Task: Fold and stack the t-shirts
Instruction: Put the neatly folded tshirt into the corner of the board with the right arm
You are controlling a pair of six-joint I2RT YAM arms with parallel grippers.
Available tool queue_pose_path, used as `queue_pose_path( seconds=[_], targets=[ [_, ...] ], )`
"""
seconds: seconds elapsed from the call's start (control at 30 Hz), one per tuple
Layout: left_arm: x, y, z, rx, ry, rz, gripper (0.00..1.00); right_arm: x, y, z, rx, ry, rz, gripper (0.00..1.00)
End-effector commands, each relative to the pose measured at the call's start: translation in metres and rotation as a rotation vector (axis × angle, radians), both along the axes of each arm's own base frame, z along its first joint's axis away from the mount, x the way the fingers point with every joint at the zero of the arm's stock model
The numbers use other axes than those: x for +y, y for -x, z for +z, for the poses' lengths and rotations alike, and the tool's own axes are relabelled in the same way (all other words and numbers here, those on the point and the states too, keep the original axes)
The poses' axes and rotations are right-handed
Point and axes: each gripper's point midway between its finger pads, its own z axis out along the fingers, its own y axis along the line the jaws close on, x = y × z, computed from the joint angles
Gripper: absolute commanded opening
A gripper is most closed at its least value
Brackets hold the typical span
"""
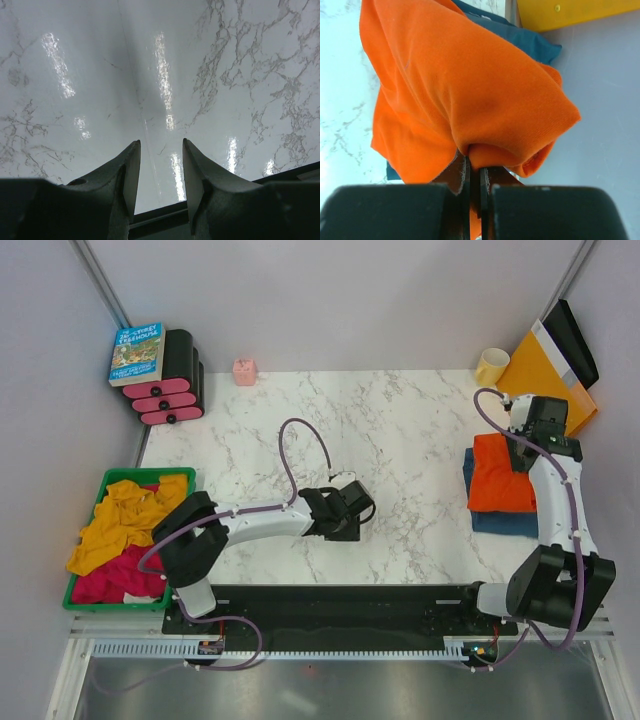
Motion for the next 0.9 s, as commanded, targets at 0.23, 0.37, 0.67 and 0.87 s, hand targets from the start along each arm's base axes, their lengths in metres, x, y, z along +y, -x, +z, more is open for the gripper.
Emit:
queue_pose_path(
  seconds=[0.23,0.37,0.67,0.87],
  targets=[
    [-0.018,0.012,-0.004,0.020,0.023,-0.040,0.46,-0.058,-0.010,-0.071,0.055,0.018,-0.065,0.00],
    [-0.019,0.018,-0.009,0.034,0.015,-0.053,0.45,-0.071,-0.018,-0.090,0.065,0.034,-0.080,0.00],
    [-0.018,0.023,-0.017,0.055,-0.001,-0.054,0.45,-0.087,-0.034,-0.095,0.026,0.114,-0.066,0.00],
    [-0.022,0.024,-0.021,0.063,-0.006,-0.059,0.45,-0.071,-0.036,-0.078,-0.052,0.095,0.008,0.00]
  ],
)
